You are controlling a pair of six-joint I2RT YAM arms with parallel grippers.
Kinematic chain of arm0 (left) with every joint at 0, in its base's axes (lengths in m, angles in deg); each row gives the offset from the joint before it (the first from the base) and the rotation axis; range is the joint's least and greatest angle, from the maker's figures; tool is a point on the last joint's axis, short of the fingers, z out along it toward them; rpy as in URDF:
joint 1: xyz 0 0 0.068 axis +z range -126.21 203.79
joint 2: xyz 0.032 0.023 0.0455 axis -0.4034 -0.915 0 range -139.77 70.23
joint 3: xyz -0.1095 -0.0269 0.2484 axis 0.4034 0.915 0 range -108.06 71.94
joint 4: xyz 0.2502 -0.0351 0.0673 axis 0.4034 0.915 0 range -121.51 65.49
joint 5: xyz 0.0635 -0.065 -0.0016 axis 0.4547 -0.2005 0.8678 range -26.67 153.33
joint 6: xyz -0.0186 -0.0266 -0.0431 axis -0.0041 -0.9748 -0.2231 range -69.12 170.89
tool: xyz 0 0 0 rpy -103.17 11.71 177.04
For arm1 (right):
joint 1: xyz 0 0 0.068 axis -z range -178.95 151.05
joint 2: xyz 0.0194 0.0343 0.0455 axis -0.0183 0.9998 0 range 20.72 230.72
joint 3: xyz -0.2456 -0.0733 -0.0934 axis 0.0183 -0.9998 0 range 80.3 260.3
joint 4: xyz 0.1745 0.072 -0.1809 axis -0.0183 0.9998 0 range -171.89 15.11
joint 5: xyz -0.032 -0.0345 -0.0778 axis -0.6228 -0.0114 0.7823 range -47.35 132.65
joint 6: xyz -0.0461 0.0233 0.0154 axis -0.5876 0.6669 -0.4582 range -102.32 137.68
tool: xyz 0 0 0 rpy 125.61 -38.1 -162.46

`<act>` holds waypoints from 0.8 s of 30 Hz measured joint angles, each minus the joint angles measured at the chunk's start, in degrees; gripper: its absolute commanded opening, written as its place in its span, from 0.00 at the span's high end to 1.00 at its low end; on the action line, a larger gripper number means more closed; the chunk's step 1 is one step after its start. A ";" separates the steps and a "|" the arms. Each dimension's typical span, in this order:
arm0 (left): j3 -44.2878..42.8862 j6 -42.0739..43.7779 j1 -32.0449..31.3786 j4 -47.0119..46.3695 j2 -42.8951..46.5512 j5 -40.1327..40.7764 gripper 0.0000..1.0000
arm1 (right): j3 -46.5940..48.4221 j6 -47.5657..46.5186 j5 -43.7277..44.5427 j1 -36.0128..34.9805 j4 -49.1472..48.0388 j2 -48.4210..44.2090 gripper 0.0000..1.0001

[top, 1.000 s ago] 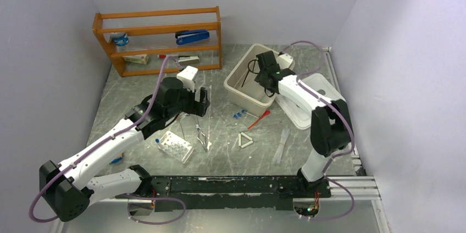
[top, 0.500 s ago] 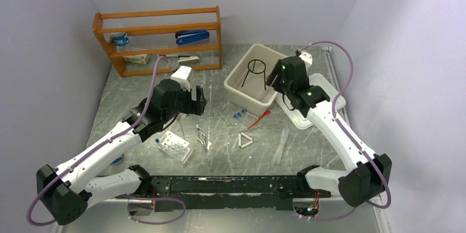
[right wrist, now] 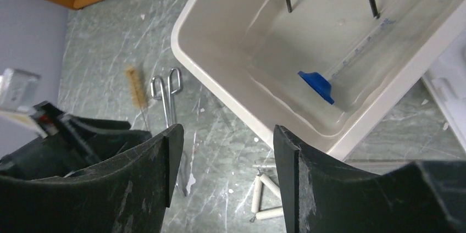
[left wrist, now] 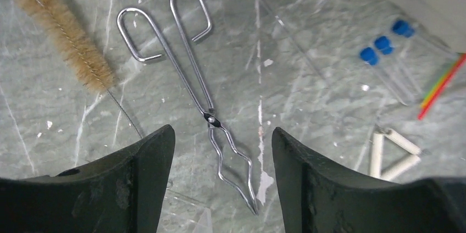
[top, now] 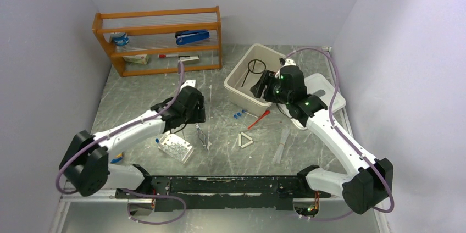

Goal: Organize the chemistry lab equipment

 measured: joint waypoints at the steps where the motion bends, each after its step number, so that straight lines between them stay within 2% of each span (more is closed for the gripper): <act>1: 0.00 -0.76 0.00 0.02 -1.60 0.39 0.31 | -0.81 0.02 -0.33 0.02 -0.74 -0.20 0.36; 5: -0.28 -3.41 0.00 0.46 -7.98 2.60 0.31 | -3.43 0.17 -2.08 0.00 -2.99 -0.72 0.36; 8: -1.01 -5.05 0.02 1.07 -12.79 3.65 0.35 | -5.62 0.20 -3.54 0.00 -4.66 -1.16 0.36; 16: -2.10 -7.04 0.04 1.05 -19.61 5.16 0.41 | -7.39 0.11 -5.18 0.00 -6.86 -2.38 0.37; 20: -4.39 -7.32 0.07 0.07 -22.18 6.08 0.51 | -8.02 0.04 -5.81 0.00 -7.98 -3.37 0.37; 24: -5.44 -7.48 0.15 -1.22 -23.56 6.99 0.70 | -8.11 -0.02 -6.36 0.00 -8.22 -3.43 0.37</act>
